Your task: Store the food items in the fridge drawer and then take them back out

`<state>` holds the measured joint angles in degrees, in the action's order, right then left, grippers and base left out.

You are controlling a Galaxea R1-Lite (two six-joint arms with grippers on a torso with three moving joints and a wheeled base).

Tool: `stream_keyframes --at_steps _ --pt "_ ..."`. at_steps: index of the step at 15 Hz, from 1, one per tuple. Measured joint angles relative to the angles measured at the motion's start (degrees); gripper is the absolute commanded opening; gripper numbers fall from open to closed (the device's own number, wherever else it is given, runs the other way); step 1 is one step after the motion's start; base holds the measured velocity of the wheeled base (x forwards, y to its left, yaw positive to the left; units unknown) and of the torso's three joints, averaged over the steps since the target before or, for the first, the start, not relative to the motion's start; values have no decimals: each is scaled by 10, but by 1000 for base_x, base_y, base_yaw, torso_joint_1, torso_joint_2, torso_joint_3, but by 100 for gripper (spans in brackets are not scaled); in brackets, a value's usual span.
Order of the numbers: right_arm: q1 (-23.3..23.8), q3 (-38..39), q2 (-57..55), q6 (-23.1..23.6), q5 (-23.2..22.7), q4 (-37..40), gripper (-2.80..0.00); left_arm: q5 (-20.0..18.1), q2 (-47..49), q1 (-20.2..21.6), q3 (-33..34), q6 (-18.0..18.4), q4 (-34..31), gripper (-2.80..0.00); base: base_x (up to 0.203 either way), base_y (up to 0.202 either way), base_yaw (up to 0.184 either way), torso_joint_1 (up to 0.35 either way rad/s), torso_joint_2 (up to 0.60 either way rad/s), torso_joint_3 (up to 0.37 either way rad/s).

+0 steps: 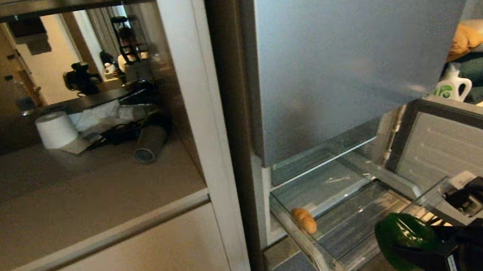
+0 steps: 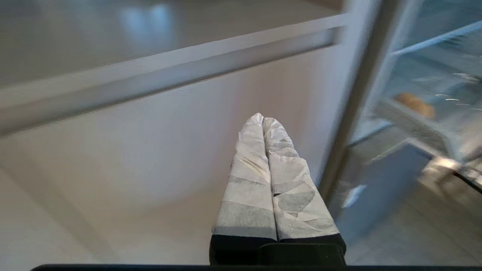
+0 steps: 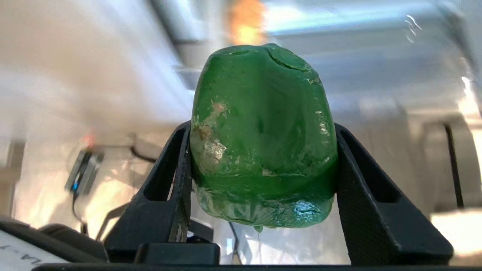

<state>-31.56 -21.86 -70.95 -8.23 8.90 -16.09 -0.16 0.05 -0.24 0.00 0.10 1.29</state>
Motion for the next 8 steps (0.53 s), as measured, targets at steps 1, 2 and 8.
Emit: stream_keyframes --at_steps 1,2,8 --pt "0 1 0 0 0 0 -280 0 0 0 0 0 0 -280 1 -4 182 1 6 -1" --pt "0 1 0 0 0 0 -280 0 0 1 0 0 0 -280 0 -10 172 -11 8 11" --pt "0 17 6 1 0 -2 -280 0 0 1 0 0 0 -280 -1 -9 174 -2 8 4"
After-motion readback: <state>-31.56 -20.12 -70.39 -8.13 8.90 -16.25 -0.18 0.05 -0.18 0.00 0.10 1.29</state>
